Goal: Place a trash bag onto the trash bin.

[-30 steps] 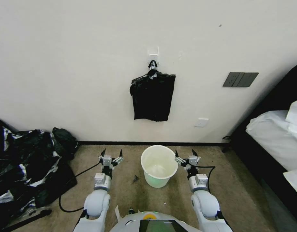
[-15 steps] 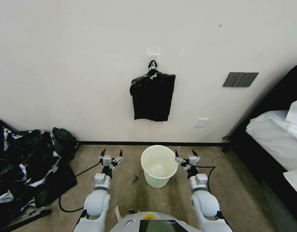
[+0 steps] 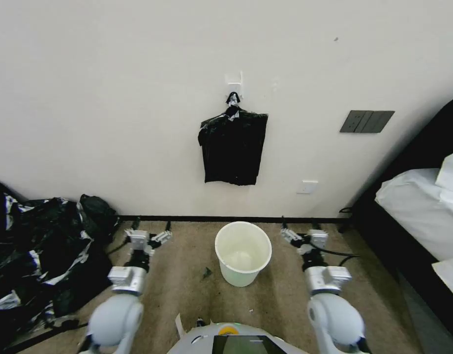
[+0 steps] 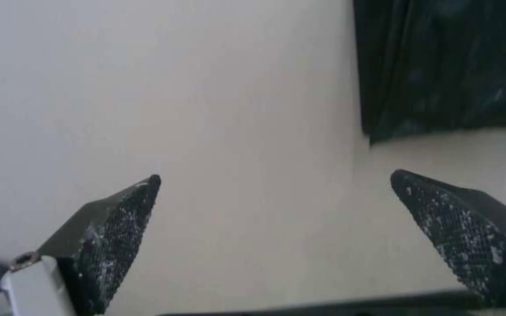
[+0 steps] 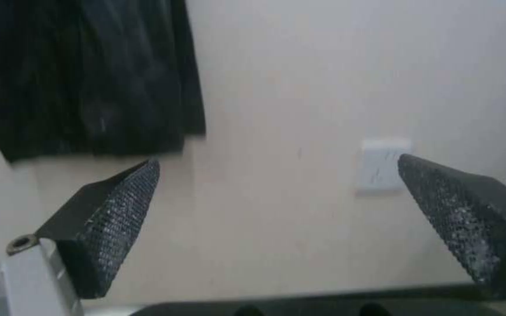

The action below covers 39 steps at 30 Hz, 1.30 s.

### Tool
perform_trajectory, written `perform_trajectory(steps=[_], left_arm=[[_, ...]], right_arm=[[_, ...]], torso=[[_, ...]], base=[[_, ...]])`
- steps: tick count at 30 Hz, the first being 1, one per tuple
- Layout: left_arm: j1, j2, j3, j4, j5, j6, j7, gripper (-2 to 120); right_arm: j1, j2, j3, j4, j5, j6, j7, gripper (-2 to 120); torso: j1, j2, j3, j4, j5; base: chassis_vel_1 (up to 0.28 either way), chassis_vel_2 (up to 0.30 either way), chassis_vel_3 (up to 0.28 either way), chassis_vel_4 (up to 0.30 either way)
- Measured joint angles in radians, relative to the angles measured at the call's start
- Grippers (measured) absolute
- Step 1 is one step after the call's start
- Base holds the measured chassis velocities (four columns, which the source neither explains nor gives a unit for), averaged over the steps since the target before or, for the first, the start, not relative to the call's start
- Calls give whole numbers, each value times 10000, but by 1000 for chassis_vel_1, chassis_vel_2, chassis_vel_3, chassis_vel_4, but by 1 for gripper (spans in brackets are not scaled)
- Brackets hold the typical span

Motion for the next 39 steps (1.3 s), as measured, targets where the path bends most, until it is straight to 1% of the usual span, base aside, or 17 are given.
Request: perform_trajectory(steps=[2, 3, 5, 12, 16, 21, 24, 25, 26, 28, 29, 30, 32, 33, 36, 37, 39], left_arm=[[286, 332, -207, -690, -451, 138, -42, 100], [319, 373, -208, -776, -551, 191, -50, 100], [326, 400, -181, -831, -598, 238, -58, 100], [233, 473, -120, -786, -635, 260, -70, 100], [12, 679, -130, -632, -810, 276, -120, 100], [-262, 910, -133, -554, -1034, 417, -358, 100], [-411, 1088, -19, -331, -1098, 210, -618, 100], [-411, 1088, -19, -331, -1098, 210, -618, 100], [-458, 1255, -12, -211, -1107, 74, -683, 100], [-464, 1444, -15, -162, -1189, 46, -749, 100], [-464, 1444, -15, -162, -1189, 46, -749, 100], [-460, 1593, -23, -156, -1224, 49, -840, 100], [-464, 1704, -17, -140, -1225, 44, -959, 100], [-464, 1704, -17, -140, -1225, 44, -959, 100], [-466, 1889, 1, -199, -1231, 118, -1062, 100], [-466, 1889, 1, -199, -1231, 118, -1062, 100], [-477, 2028, 23, -336, -1230, 279, -1128, 100]], right_arm=[[-251, 203, 236, 786, 275, -159, -117, 100], [-317, 251, 188, 925, 393, -255, -243, 100], [-367, 257, 111, 955, 464, -391, -345, 100], [-362, 258, 35, 972, 494, -463, -380, 100], [-294, 260, 47, 874, 603, -533, -361, 99], [93, -109, -94, 604, 1416, -645, -84, 99], [535, -694, -531, 406, 2604, -736, 173, 100], [535, -694, -531, 406, 2604, -736, 173, 100], [826, -978, -714, 334, 3228, -959, 224, 100], [1164, -1210, -935, 239, 4025, -1196, 263, 100], [1164, -1210, -935, 239, 4025, -1196, 263, 100], [1559, -1425, -1187, 110, 4994, -1359, 421, 100], [2046, -1631, -1456, -96, 6310, -1447, 651, 100], [2046, -1631, -1456, -96, 6310, -1447, 651, 100], [3432, -1923, -1897, -559, 8674, -1731, 1233, 100], [3432, -1923, -1897, -559, 8674, -1731, 1233, 100], [4754, -2050, -2215, -915, 10665, -1845, 2059, 100]], torso=[[0, 0, -1, -2, 5], [-2, 1, -1, -4, -6], [-2, 0, 0, -1, 4], [-2, 0, 0, 0, 0], [-2, 0, 0, -2, 0], [-1, 0, 1, -3, 3], [-1, 0, 1, -1, 1], [-1, 0, 1, -1, 1], [0, 0, 1, -2, 1], [0, 0, 1, -1, 1], [0, 0, 1, -1, 1], [-1, 0, 1, 0, 2], [0, 0, 1, -2, 1], [0, 0, 1, -2, 1], [0, 0, 1, -1, 2], [0, 0, 1, -1, 2], [0, 0, 1, 0, 1]], base=[[0, 0, 0, 0], [0, 0, 0, 0], [0, 0, 0, 0], [0, 0, 0, 0], [0, 0, 0, 0], [0, 0, 0, 0], [0, 0, 0, 0], [0, 0, 0, 0], [0, 0, 0, 0], [0, 0, 0, 0], [0, 0, 0, 0], [0, 0, 0, 0], [0, 0, 0, 0], [0, 0, 0, 0], [0, 0, 0, 0], [0, 0, 0, 0], [0, 0, 0, 0]])
